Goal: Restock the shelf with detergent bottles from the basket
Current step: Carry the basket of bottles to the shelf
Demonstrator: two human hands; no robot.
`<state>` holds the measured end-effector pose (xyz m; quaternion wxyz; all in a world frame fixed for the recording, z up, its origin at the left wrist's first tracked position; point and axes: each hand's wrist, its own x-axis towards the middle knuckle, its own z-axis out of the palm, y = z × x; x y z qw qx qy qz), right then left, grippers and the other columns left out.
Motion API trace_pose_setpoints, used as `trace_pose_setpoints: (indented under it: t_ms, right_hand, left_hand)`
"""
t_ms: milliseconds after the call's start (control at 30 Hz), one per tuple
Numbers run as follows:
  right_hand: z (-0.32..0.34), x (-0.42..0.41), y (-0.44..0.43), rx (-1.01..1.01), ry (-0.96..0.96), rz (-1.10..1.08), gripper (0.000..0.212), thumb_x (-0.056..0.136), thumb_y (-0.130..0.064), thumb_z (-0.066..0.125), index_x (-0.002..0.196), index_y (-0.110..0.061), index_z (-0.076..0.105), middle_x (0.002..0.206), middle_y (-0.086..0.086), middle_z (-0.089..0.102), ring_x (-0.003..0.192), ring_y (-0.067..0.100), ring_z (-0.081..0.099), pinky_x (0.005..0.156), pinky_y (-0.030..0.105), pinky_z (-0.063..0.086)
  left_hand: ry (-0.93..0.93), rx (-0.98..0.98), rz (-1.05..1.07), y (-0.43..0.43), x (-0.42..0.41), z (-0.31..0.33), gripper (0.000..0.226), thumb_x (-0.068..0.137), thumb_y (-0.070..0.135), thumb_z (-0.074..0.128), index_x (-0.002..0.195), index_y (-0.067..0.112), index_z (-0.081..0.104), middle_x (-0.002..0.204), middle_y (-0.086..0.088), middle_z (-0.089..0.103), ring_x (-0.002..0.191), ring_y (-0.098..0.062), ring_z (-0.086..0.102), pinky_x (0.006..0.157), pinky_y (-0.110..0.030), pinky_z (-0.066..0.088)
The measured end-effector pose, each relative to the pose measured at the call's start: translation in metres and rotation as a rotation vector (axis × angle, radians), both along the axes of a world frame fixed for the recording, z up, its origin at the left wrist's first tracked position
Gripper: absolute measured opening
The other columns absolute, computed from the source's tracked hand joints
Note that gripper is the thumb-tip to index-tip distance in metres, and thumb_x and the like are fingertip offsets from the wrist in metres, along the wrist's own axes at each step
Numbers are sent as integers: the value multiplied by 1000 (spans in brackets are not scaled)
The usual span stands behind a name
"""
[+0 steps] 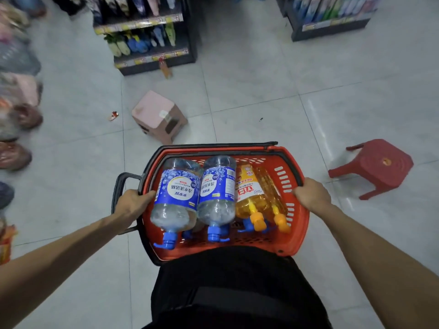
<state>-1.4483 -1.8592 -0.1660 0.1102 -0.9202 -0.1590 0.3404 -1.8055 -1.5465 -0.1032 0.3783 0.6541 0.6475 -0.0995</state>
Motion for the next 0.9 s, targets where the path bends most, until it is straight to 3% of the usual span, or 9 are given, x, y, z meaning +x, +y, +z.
trace_pose_setpoints:
  t_ms: [100, 200, 467, 600, 800, 900]
  right_hand:
    - [6, 44, 44, -12, 35, 27, 33, 90, -58, 55, 100, -28, 64, 85, -4, 73, 65, 17, 71, 69, 38, 62]
    - [11, 86, 84, -2, 64, -16, 32, 93, -53, 56, 103, -25, 65, 84, -3, 73, 67, 19, 72, 72, 41, 63]
    - [7, 204, 211, 29, 30, 13, 33, 91, -58, 61, 105, -28, 64, 87, -5, 73, 69, 17, 73, 71, 41, 63]
    - [1, 266, 282, -3, 61, -6, 41, 85, -67, 61, 107, -32, 62, 90, -8, 73, 71, 15, 73, 73, 41, 64]
    - [28, 352, 376, -71, 58, -112, 40, 85, -63, 64, 108, -30, 63, 87, -10, 72, 68, 13, 73, 64, 31, 60]
    - [35, 393, 417, -79, 17, -144, 44, 83, -68, 61, 107, -31, 62, 86, -11, 72, 66, 13, 72, 68, 36, 62]
  left_hand:
    - [-9, 10, 22, 34, 37, 11, 43, 82, 53, 70, 71, 13, 64, 72, -9, 67, 69, -25, 63, 64, -36, 48]
    - [-20, 36, 21, 71, 78, 16, 52, 67, 60, 57, 69, 9, 65, 65, -8, 64, 65, -26, 60, 59, -36, 43]
    - [-73, 8, 20, 200, 185, -11, 48, 76, 59, 66, 71, 11, 63, 65, -3, 62, 66, -25, 60, 57, -32, 42]
    - [-70, 17, -47, 294, 259, -35, 40, 89, 48, 71, 67, 17, 60, 70, -9, 63, 72, -30, 57, 66, -35, 41]
    - [-17, -39, -120, 417, 369, -36, 41, 93, 43, 70, 89, 3, 73, 78, -13, 67, 75, -32, 61, 69, -36, 47]
    - [-13, -70, -145, 464, 421, -35, 38, 95, 41, 69, 93, 4, 74, 79, -12, 69, 76, -31, 63, 69, -35, 46]
